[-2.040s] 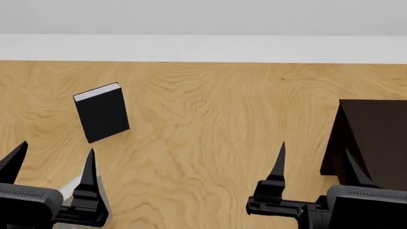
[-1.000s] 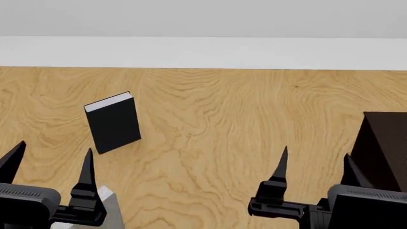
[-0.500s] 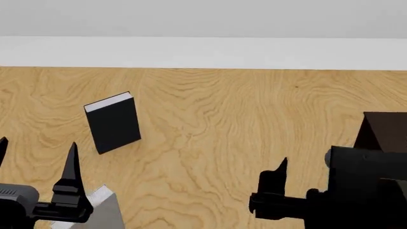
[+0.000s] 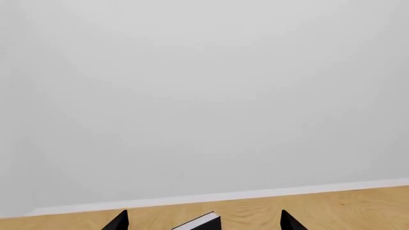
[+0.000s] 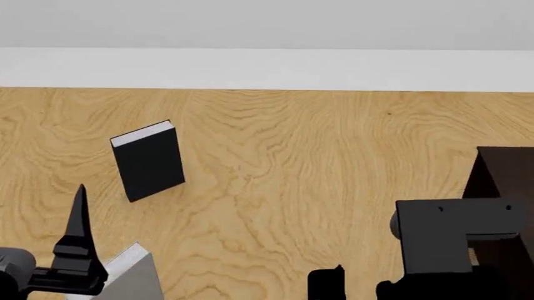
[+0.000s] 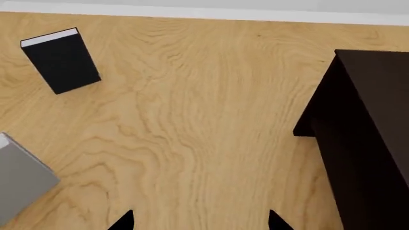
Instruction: Pick up the book on the right and place it on the cabinet shelf.
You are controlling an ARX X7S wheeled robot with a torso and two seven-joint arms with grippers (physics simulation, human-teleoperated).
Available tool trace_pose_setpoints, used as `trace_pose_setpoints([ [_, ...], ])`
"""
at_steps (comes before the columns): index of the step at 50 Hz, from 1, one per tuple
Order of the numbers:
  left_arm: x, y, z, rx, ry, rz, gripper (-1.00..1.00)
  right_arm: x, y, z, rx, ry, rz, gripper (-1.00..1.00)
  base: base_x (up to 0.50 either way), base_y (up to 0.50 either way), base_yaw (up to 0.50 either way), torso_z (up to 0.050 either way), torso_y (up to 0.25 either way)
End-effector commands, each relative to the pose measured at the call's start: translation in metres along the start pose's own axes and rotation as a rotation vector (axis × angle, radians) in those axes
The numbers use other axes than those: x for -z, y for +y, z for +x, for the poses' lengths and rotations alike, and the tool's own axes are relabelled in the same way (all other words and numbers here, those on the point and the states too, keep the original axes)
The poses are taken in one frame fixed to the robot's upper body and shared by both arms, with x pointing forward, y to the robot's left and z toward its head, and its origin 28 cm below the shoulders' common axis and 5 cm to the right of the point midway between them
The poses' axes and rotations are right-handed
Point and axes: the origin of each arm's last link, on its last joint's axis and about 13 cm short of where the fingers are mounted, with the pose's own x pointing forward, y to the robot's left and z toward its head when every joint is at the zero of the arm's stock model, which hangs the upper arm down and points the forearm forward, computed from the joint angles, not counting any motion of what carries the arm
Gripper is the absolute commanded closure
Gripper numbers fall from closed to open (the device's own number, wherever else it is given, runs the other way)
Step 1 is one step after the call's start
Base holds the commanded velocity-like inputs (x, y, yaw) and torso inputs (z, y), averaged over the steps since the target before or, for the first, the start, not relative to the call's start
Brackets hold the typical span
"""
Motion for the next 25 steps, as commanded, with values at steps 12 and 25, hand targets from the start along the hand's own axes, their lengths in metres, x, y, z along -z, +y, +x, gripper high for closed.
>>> trace_pose_setpoints([
  [12,-0.007,0.004,-0.005,-0.015,0.0,0.017,-1.0,0.013,-0.001,-0.003,-0.067,0.235,0.11,-1.0,0.0,0.0,0.0,0.0,0.0],
  [25,-0.009,0.007,-0.006,-0.013,0.001,0.0,-1.0,0.024,0.0,-0.003,-0.064,0.337,0.114,-1.0,0.0,0.0,0.0,0.0,0.0],
])
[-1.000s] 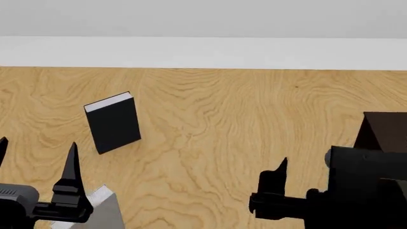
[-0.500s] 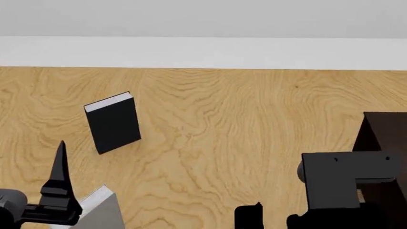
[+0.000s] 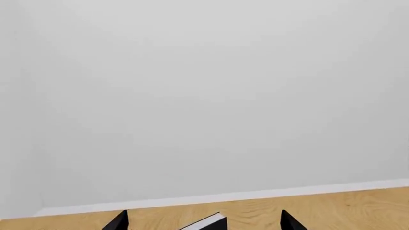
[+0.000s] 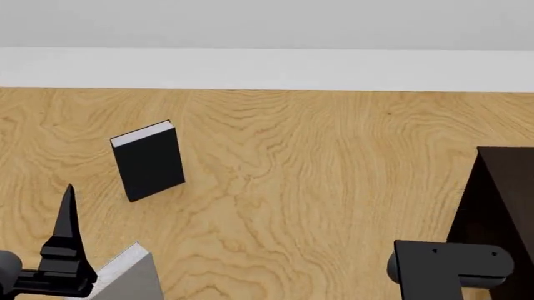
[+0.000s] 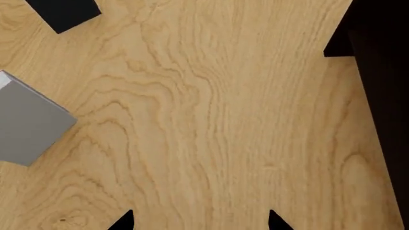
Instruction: Pick up the book on the right and place it on the cabinet shelf.
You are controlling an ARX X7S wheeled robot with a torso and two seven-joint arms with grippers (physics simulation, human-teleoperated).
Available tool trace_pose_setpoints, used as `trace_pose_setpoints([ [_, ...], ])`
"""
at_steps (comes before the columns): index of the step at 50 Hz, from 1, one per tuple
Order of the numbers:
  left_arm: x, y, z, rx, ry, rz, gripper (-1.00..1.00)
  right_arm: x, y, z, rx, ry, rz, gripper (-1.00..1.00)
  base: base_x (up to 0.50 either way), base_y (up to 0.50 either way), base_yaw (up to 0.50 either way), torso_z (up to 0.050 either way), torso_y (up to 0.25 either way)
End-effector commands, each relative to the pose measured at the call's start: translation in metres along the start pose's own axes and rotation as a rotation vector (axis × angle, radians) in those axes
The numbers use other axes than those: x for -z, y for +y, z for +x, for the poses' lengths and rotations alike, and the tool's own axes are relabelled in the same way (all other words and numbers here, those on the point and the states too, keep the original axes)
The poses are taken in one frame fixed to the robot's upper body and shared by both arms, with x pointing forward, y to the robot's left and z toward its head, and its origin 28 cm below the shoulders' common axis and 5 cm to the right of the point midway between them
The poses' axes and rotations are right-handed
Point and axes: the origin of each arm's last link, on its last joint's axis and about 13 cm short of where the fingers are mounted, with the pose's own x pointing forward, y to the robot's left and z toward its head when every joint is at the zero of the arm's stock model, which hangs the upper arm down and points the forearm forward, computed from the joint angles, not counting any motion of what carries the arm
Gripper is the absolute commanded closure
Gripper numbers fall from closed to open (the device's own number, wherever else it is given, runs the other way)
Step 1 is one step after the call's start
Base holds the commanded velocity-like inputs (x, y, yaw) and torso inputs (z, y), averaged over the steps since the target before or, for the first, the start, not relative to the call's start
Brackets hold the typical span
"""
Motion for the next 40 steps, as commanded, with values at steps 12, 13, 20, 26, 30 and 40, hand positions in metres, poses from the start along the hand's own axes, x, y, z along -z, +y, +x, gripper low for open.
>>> trace_pose_setpoints([
  [12,-0.001,0.003,0.0,-0.001,0.002,-0.015,-1.0,0.014,0.0,-0.004,0.004,0.14,0.016,-1.0,0.0,0.0,0.0,0.0,0.0],
  [13,-0.001,0.003,0.0,-0.001,0.001,-0.015,-1.0,0.014,0.0,-0.005,0.004,0.144,0.012,-1.0,0.0,0.0,0.0,0.0,0.0],
  [20,-0.003,0.005,-0.001,-0.007,-0.003,-0.02,-1.0,0.015,0.0,-0.01,0.012,0.166,0.002,-1.0,0.0,0.0,0.0,0.0,0.0],
  [26,-0.002,0.005,-0.001,-0.008,-0.002,-0.021,-1.0,0.016,-0.001,-0.015,0.019,0.157,0.009,-1.0,0.0,0.0,0.0,0.0,0.0],
  [30,-0.002,0.005,-0.001,-0.009,-0.003,-0.022,-1.0,0.018,-0.003,-0.015,0.027,0.157,0.01,-1.0,0.0,0.0,0.0,0.0,0.0],
  [40,-0.002,0.005,-0.001,-0.005,-0.003,-0.021,-1.0,0.027,-0.007,-0.003,-0.003,0.182,0.043,-1.0,0.0,0.0,0.0,0.0,0.0],
])
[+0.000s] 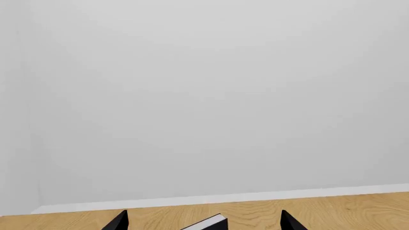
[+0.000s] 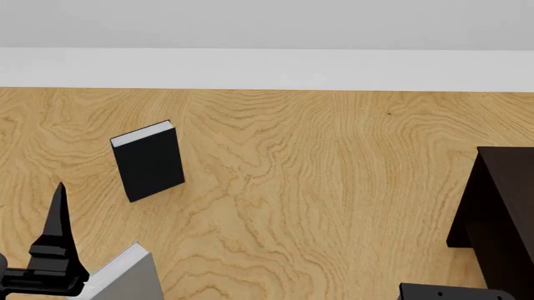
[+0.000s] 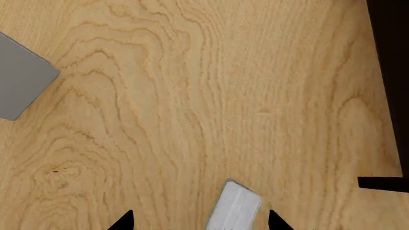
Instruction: Pick up the book on the right and place it on the cabinet shelf.
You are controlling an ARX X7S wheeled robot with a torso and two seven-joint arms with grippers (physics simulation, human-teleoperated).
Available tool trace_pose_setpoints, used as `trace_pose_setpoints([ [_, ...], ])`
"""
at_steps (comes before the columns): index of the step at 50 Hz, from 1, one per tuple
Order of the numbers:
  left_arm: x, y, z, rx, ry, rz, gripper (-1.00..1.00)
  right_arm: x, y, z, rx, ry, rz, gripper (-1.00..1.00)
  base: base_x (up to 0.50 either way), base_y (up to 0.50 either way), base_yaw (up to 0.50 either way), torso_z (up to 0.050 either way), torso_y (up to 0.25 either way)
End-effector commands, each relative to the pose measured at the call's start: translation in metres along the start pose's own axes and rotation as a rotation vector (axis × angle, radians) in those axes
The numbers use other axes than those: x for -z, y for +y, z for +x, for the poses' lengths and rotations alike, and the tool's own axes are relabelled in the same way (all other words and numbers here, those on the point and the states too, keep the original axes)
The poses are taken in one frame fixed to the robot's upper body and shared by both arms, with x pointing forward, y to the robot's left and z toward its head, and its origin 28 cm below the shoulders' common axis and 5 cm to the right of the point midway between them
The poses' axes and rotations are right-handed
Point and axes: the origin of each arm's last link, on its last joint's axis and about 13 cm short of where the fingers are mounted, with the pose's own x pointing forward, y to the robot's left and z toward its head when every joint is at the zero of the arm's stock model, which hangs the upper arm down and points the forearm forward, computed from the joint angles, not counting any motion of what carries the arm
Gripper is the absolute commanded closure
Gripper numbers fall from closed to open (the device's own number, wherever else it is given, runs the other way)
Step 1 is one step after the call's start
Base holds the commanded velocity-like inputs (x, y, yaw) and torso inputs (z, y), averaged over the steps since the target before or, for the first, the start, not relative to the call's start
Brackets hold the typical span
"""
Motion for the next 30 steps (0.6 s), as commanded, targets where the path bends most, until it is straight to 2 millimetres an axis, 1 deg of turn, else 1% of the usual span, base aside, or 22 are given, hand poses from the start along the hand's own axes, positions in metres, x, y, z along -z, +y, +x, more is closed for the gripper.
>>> trace_pose_setpoints([
  [1,0.0,0.0,0.0,0.003,0.0,0.0,-1.0,0.008,-0.004,0.012,-0.029,0.034,0.027,-1.0,0.0,0.0,0.0,0.0,0.0],
  [10,0.0,-0.001,-0.001,0.007,0.0,0.001,-1.0,0.008,-0.007,0.021,-0.087,0.093,0.054,-1.0,0.0,0.0,0.0,0.0,0.0],
  [15,-0.001,0.0,-0.002,0.006,-0.002,-0.002,-1.0,0.01,-0.013,0.027,-0.074,0.105,0.073,-1.0,0.0,0.0,0.0,0.0,0.0],
  [25,-0.001,0.0,-0.002,0.006,-0.004,-0.004,-1.0,0.019,-0.019,0.024,-0.035,0.118,0.086,-1.0,0.0,0.0,0.0,0.0,0.0],
  [30,-0.002,-0.001,-0.003,0.009,-0.005,-0.004,-1.0,0.02,-0.02,0.024,-0.027,0.118,0.091,-1.0,0.0,0.0,0.0,0.0,0.0],
])
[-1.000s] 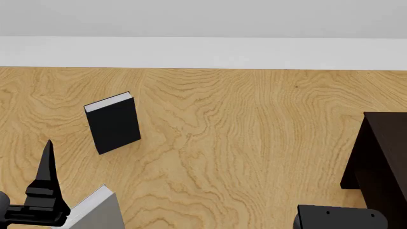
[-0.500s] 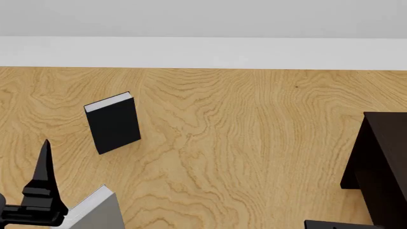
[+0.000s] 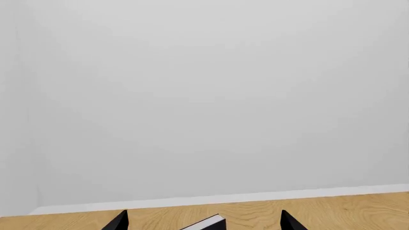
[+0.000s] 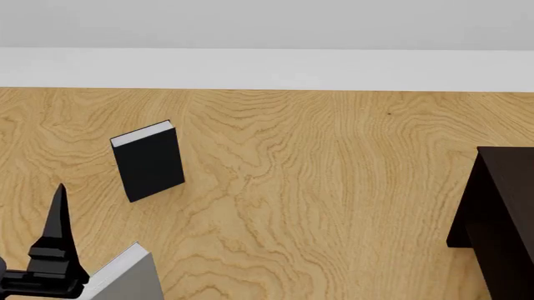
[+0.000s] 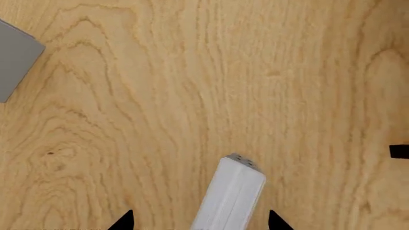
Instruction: Pick up the book on the right and place it on the cabinet shelf.
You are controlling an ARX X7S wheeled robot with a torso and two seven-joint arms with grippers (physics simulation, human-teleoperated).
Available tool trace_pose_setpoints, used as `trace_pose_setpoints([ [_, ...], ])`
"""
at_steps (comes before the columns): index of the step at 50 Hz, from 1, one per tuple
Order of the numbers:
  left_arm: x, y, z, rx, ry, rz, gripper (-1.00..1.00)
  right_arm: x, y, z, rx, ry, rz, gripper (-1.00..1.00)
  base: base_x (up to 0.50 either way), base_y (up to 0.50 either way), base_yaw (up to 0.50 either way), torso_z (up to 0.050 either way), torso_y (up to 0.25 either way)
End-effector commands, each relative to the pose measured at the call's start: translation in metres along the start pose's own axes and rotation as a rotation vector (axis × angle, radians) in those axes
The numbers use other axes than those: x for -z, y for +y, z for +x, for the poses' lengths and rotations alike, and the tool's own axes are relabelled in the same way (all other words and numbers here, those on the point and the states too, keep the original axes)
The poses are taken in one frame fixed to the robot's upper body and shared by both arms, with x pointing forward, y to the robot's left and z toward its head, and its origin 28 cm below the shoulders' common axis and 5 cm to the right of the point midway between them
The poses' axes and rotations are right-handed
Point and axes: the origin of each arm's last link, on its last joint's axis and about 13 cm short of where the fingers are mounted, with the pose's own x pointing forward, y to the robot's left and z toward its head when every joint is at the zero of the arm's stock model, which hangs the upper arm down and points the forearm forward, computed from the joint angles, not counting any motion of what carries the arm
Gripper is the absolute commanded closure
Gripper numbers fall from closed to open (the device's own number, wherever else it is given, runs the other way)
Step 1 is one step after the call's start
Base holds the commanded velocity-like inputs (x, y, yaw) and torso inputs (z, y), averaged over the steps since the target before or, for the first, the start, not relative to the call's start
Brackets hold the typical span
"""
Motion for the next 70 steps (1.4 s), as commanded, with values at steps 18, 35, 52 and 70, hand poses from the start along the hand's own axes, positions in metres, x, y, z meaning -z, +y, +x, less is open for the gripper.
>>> trace_pose_setpoints([
  [18,-0.003,0.001,-0.002,-0.004,-0.004,-0.005,-1.0,0.007,-0.009,0.021,0.025,0.037,0.02,-1.0,0.0,0.0,0.0,0.0,0.0],
  [35,-0.003,0.002,-0.001,-0.007,-0.003,-0.005,-1.0,0.013,-0.009,0.035,0.015,0.062,0.019,-1.0,0.0,0.0,0.0,0.0,0.0],
  [52,-0.002,0.001,-0.001,-0.006,-0.002,-0.001,-1.0,0.017,-0.011,0.039,0.082,0.058,-0.029,1.0,0.0,0.0,0.0,0.0,0.0],
  [70,-0.002,0.0,-0.001,0.0,-0.003,0.004,-1.0,-0.006,-0.002,0.003,0.264,-0.196,-0.204,1.0,0.0,0.0,0.0,0.0,0.0],
])
